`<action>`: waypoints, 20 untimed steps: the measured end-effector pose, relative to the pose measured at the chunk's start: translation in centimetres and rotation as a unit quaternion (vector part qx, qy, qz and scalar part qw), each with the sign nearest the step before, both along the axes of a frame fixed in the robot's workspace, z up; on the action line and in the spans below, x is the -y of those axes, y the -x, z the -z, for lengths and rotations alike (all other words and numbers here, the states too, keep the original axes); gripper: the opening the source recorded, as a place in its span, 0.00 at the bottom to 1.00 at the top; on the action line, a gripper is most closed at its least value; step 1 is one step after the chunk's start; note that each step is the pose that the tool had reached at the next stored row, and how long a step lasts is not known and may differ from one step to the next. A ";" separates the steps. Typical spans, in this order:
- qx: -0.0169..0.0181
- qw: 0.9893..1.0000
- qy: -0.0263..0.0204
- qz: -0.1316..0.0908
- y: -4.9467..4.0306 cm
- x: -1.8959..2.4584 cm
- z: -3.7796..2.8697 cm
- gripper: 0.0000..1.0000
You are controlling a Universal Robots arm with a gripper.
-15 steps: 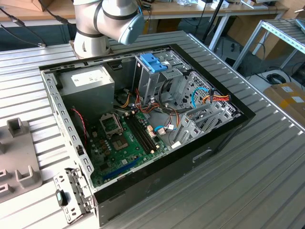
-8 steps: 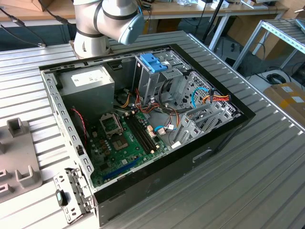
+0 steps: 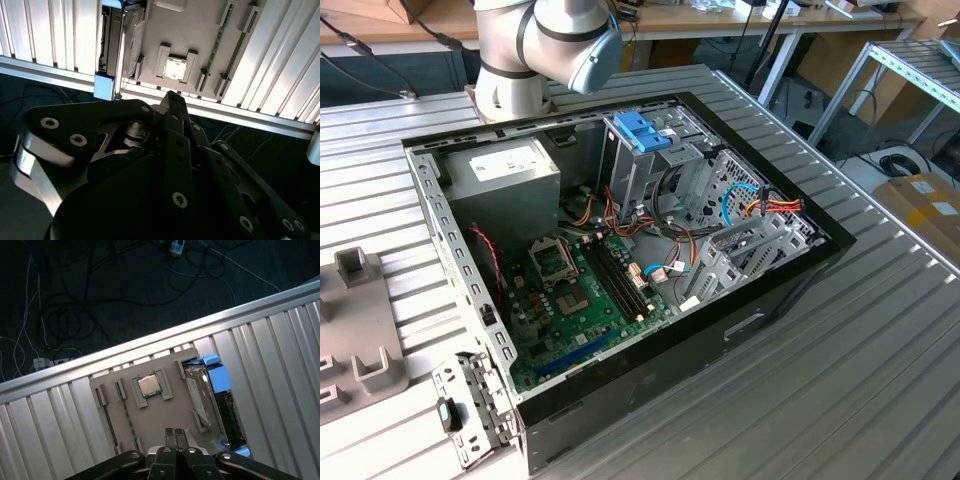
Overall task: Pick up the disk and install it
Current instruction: 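Pick up the disk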
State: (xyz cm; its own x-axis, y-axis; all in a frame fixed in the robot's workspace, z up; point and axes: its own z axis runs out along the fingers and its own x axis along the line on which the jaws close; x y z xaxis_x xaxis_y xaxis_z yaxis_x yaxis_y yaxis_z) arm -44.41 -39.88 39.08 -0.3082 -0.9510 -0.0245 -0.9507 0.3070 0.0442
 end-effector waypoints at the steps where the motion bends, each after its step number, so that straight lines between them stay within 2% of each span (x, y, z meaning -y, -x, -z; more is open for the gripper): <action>1: 0.000 1.000 0.000 -0.002 0.00 0.00 0.00 0.10; 13: 0.000 0.999 0.000 -0.040 0.00 0.00 0.00 0.10; 20: 0.000 0.998 0.000 -0.065 0.00 0.00 0.00 0.10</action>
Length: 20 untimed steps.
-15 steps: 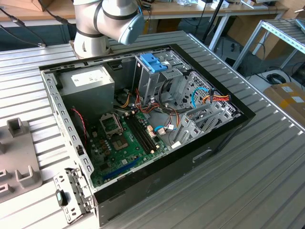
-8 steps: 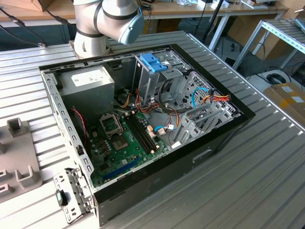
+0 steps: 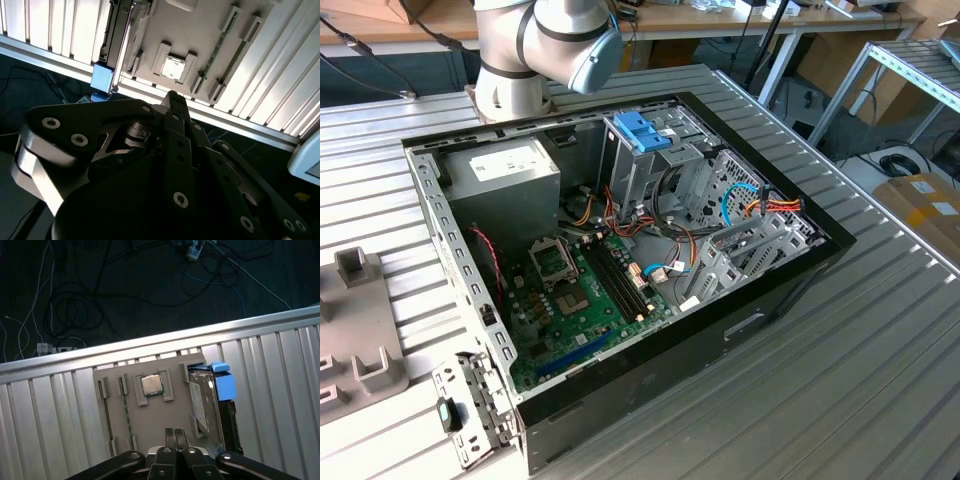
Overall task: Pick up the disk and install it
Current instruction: 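Pick up the disk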
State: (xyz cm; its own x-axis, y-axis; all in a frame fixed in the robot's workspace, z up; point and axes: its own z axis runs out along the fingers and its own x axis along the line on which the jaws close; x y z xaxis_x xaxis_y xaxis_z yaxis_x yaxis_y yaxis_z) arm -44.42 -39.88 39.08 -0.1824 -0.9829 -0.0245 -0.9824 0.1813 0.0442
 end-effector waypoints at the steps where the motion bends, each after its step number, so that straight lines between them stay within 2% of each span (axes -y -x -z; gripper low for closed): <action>1: 0.000 1.000 0.000 -0.003 0.00 0.00 0.00 0.10; 9: 0.000 1.000 0.000 -0.029 0.00 0.00 0.00 0.10; 14: 0.000 0.999 0.000 -0.053 0.00 0.00 0.00 0.10; 18: 0.000 0.999 0.000 -0.054 0.00 0.00 0.00 0.10; 19: 0.000 0.999 0.000 -0.054 0.00 0.00 0.00 0.11; 20: 0.000 0.999 0.000 -0.054 0.00 0.00 0.00 0.17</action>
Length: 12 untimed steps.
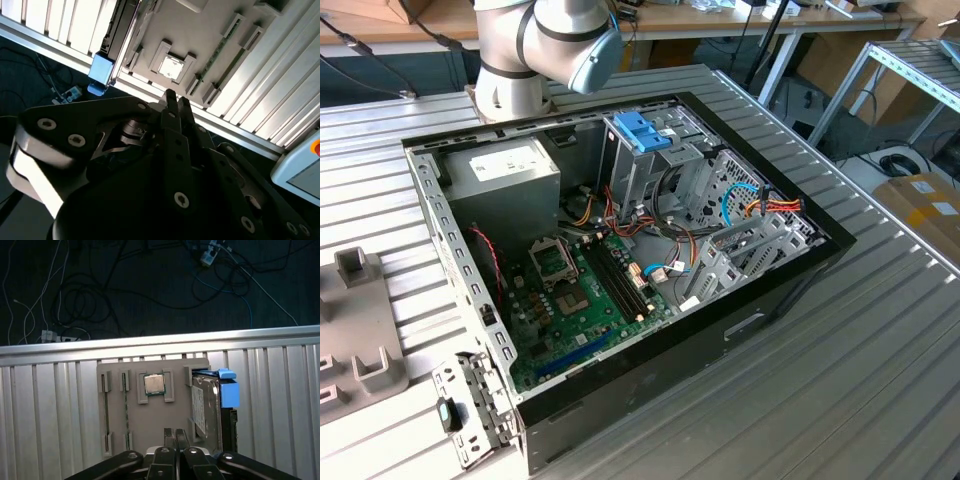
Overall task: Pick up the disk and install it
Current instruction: 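Pick up the disk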
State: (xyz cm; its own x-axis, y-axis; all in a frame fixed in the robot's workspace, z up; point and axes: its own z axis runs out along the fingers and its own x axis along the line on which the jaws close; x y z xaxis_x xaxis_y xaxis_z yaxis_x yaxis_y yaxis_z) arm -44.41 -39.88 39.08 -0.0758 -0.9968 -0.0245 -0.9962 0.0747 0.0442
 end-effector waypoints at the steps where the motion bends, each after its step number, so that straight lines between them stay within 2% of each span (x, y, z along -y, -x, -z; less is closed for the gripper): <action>1: 0.000 1.000 0.000 0.000 0.00 0.00 0.00 0.24; 4: 0.000 1.000 0.000 0.000 0.00 0.00 0.00 0.42; 5: 0.000 1.000 0.000 0.000 0.00 0.00 0.00 0.42; 6: 0.000 1.000 0.000 -0.001 0.00 0.00 0.00 0.48; 7: 0.000 1.000 0.000 -0.001 0.00 0.00 0.00 0.48; 8: 0.000 1.000 0.000 -0.001 0.00 0.00 0.00 0.54; 12: 0.000 1.000 0.000 -0.001 0.00 0.00 0.00 0.54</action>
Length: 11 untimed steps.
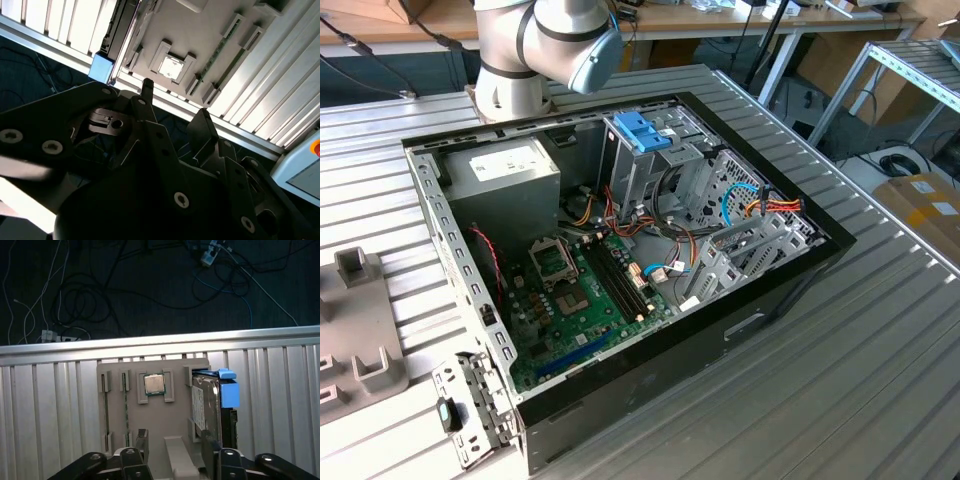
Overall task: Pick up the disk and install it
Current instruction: 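Pick up the disk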
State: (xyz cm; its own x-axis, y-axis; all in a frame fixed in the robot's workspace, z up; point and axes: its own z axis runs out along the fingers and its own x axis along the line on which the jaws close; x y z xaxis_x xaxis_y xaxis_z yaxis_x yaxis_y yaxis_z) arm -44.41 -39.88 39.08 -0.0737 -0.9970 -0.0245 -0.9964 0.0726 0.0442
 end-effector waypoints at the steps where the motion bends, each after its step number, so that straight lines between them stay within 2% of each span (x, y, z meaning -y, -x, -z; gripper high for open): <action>1: 0.000 1.000 0.000 0.000 0.00 0.00 0.01 0.54; 3: 0.000 1.000 0.000 0.000 0.00 -0.11 0.03 0.54; 11: 0.000 1.000 0.000 0.000 0.00 -1.04 0.17 0.54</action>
